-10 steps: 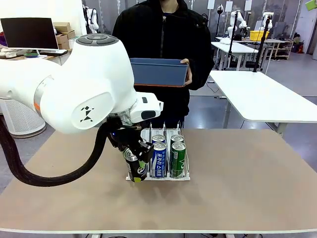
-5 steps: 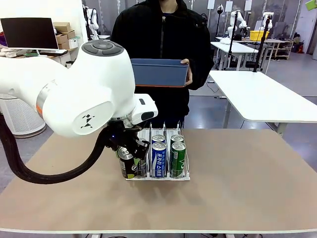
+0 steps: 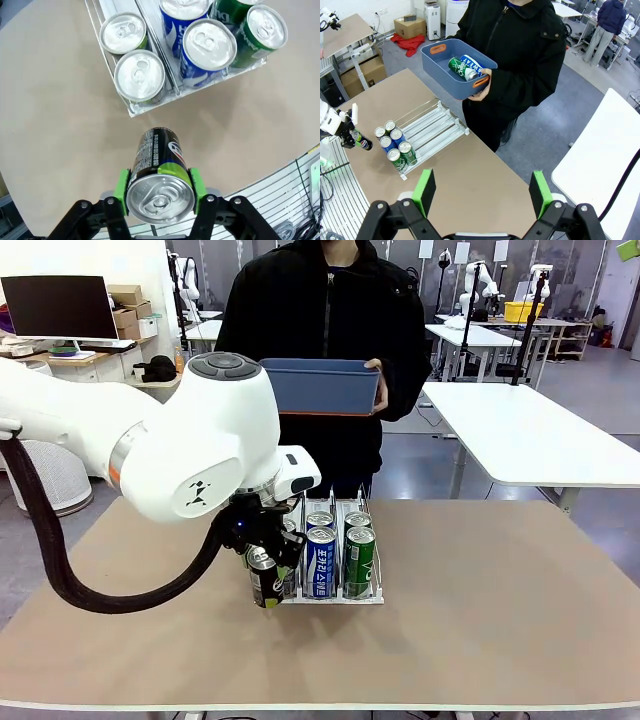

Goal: Fill the beverage cans into the dispenser.
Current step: Place the picked Pepsi coke in the line of the Automatic Can Dispenser with the same cans.

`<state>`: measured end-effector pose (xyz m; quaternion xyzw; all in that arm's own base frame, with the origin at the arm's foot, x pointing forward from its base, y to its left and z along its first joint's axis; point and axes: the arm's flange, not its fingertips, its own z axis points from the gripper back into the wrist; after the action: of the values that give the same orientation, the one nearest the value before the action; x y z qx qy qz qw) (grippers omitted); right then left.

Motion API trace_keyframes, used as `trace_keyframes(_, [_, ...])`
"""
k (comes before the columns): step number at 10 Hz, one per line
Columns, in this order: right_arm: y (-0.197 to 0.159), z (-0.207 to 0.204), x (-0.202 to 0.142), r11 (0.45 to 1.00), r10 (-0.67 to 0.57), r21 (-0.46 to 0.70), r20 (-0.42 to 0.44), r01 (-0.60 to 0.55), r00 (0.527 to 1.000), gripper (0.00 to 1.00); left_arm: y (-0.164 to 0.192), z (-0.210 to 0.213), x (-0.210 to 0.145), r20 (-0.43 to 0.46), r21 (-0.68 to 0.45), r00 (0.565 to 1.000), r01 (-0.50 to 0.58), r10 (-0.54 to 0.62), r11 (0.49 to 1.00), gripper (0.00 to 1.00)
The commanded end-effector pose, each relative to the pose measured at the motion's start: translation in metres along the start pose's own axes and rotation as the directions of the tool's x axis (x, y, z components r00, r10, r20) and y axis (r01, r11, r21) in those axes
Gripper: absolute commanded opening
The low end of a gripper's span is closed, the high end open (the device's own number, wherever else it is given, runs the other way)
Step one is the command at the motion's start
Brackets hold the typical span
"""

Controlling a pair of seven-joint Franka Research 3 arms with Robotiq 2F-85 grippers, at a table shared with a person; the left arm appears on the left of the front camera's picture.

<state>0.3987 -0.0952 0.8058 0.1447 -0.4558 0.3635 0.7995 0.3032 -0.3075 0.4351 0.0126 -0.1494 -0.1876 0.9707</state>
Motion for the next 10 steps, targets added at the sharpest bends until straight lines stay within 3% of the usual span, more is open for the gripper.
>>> trace_keyframes(1, [0.001,0.0,-0.001,1.0,0.0,0.005,0.002,0.0,1.0,1.0,0.003,-0.005,0.021,0.058,0.014,0.998,-0.039,0.038,0.999,0.58])
trace_keyframes(10, [0.001,0.0,-0.001,1.0,0.0,0.005,0.002,0.0,1.0,1.0,0.015,-0.038,0.072,0.147,-0.017,0.98,-0.135,0.136,0.991,0.58])
